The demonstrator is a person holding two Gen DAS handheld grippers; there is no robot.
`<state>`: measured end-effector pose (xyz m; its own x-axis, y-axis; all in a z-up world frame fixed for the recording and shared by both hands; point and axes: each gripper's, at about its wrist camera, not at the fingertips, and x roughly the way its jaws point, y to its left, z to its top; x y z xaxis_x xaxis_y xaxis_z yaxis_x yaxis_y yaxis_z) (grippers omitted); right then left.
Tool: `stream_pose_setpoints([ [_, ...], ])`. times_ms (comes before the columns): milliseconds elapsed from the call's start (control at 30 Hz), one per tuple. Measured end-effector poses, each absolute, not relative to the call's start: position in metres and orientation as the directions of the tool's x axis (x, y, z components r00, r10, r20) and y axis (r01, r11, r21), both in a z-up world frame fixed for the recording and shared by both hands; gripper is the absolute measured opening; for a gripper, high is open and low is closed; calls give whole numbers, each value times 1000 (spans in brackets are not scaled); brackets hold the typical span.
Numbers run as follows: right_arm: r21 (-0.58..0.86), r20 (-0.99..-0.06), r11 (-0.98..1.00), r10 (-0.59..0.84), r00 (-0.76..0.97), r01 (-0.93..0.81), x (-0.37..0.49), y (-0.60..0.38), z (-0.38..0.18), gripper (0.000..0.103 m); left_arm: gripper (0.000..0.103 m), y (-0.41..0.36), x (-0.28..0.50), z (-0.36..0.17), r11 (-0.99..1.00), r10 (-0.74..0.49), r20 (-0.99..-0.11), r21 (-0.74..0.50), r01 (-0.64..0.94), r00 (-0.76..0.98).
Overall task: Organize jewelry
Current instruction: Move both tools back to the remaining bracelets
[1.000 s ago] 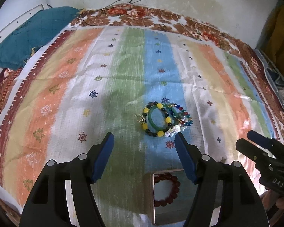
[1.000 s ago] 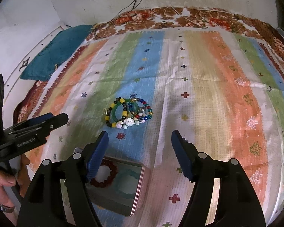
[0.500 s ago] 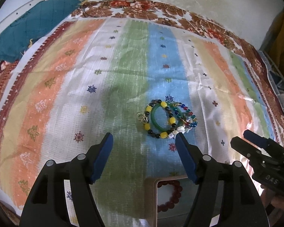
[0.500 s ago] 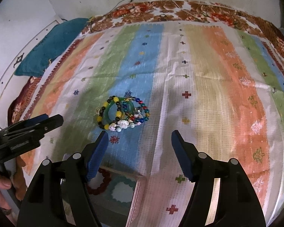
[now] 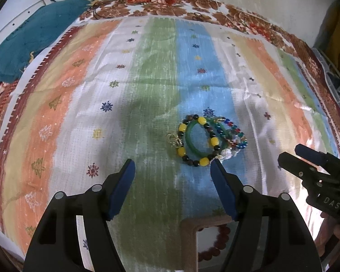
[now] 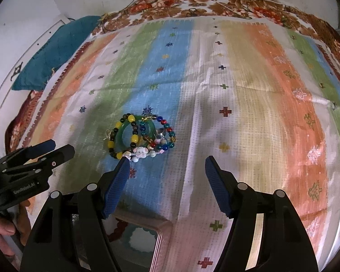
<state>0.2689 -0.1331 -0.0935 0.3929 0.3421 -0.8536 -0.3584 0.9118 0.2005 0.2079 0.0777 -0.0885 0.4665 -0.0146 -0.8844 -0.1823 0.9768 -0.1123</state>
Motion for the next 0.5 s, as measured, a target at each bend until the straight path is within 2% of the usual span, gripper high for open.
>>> stream_pose_setpoints([
  [500,174,-874,923,305,377,-344,294,-128,-114,69,69,90,227,-111,964,-53,-904,-157,-215,425],
])
